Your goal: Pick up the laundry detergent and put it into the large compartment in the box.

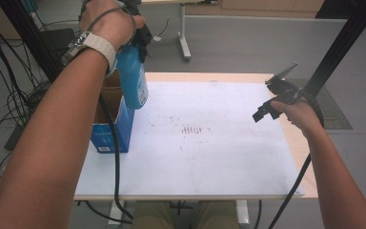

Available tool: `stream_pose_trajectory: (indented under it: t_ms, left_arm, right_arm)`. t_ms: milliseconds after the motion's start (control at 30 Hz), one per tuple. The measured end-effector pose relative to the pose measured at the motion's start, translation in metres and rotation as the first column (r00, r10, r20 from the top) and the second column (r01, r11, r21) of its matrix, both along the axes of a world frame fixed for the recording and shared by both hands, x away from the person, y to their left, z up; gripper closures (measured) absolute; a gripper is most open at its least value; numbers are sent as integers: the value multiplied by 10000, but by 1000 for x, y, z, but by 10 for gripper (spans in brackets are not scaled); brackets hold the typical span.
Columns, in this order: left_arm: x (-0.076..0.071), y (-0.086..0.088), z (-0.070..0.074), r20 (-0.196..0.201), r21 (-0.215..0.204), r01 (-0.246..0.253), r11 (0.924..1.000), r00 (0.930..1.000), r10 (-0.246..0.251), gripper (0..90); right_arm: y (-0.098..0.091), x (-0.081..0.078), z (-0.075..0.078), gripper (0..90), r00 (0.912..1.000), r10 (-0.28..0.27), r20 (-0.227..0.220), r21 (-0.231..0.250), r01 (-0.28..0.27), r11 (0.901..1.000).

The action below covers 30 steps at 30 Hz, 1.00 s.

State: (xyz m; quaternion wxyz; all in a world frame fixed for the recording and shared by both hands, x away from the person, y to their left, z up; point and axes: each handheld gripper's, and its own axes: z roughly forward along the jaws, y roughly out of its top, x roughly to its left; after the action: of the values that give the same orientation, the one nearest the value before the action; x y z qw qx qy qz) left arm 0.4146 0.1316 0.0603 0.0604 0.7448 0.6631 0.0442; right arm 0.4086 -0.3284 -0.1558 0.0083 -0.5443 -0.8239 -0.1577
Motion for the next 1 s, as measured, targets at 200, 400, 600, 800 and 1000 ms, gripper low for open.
stream_pose_trajectory:
  t_ms: [200,400,600,800,1000]
  left_arm:
    - [-3,11,3,91,-6,-209,9998,9997,209,372]
    - [-5,24,6,116,16,-473,9989,9988,473,372]
    - [-7,36,6,82,1,-633,9980,9980,633,372]
    - [-8,46,5,2,-46,-808,9967,9967,808,372]
    - [-9,56,4,29,-113,-874,9961,9962,874,372]
  right_arm:
    - [4,3,-1,81,10000,74,-21,-12,-74,10000]
    - [9,5,-1,80,9999,148,-62,-42,-148,9999]
    - [13,6,0,80,9998,170,-36,-74,-170,9998]
    - [15,6,0,81,9998,178,-56,-98,-179,9998]
    - [16,5,1,80,9999,149,-63,-113,-150,9998]
